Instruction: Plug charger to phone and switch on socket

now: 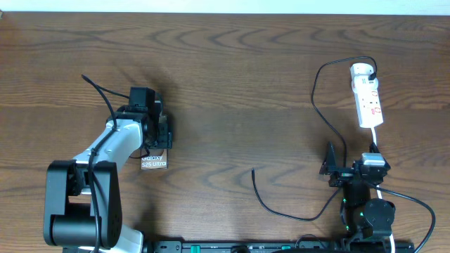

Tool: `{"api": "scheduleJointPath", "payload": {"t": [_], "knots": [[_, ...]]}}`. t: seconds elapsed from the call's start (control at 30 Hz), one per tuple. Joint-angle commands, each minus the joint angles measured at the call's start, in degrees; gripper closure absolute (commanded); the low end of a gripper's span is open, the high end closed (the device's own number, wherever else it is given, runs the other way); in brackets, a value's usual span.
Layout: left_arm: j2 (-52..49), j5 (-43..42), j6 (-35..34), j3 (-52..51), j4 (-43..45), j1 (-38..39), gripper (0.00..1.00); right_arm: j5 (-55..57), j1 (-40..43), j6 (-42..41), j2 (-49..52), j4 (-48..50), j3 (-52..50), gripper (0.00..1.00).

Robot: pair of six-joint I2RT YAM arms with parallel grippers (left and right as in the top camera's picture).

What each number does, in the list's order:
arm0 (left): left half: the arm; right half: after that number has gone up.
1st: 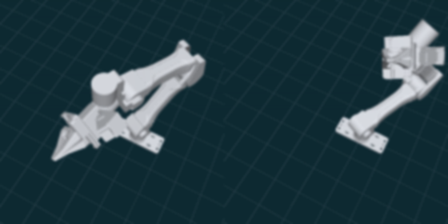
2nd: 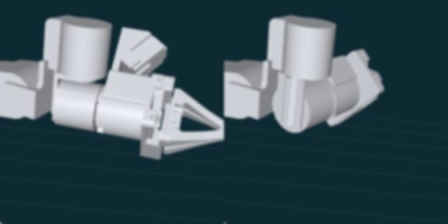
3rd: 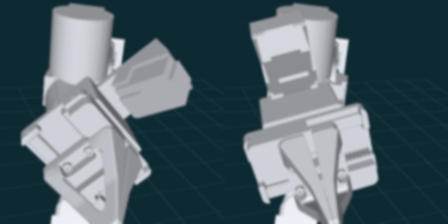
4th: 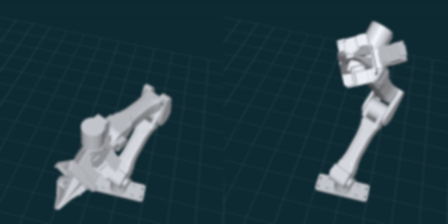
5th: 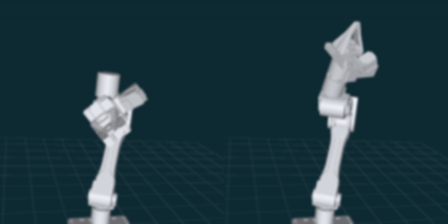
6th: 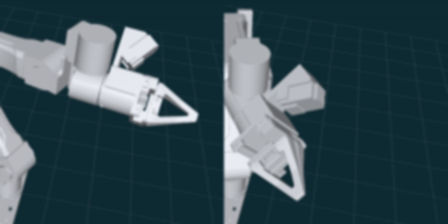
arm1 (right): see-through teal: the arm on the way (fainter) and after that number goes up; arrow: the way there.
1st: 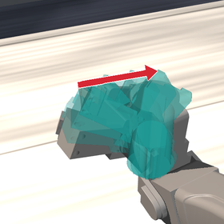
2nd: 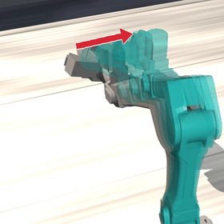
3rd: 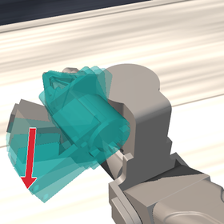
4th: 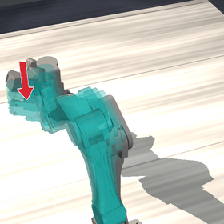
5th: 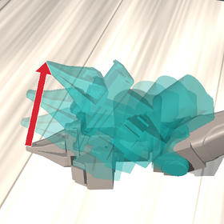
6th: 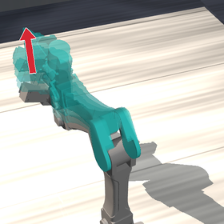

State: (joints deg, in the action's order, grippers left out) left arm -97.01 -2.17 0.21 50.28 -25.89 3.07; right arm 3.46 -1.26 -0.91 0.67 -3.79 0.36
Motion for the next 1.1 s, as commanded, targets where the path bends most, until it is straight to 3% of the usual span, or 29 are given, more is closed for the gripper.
{"api": "scheduleJointPath", "payload": {"t": [0.0,0.43,0.7,1.07], "knots": [[1.64,1.55,0.13,-0.52,0.09,-0.09,0.92,0.48,-1.05,-0.74,-0.33,-0.24,-0.04,0.01],[8.87,0.85,-0.74,1.81,-0.81,-0.09,0.92,0.48,-1.05,-0.74,-0.33,-0.24,-0.04,0.01],[18.45,-6.49,-2.1,2.95,-0.76,-0.09,0.93,0.48,-1.05,-0.74,-0.33,-0.24,-0.04,0.01],[30.53,-22.1,-16.28,3.13,0.68,-0.11,0.93,0.48,-1.05,-0.74,-0.33,-0.24,-0.04,0.01]]}}
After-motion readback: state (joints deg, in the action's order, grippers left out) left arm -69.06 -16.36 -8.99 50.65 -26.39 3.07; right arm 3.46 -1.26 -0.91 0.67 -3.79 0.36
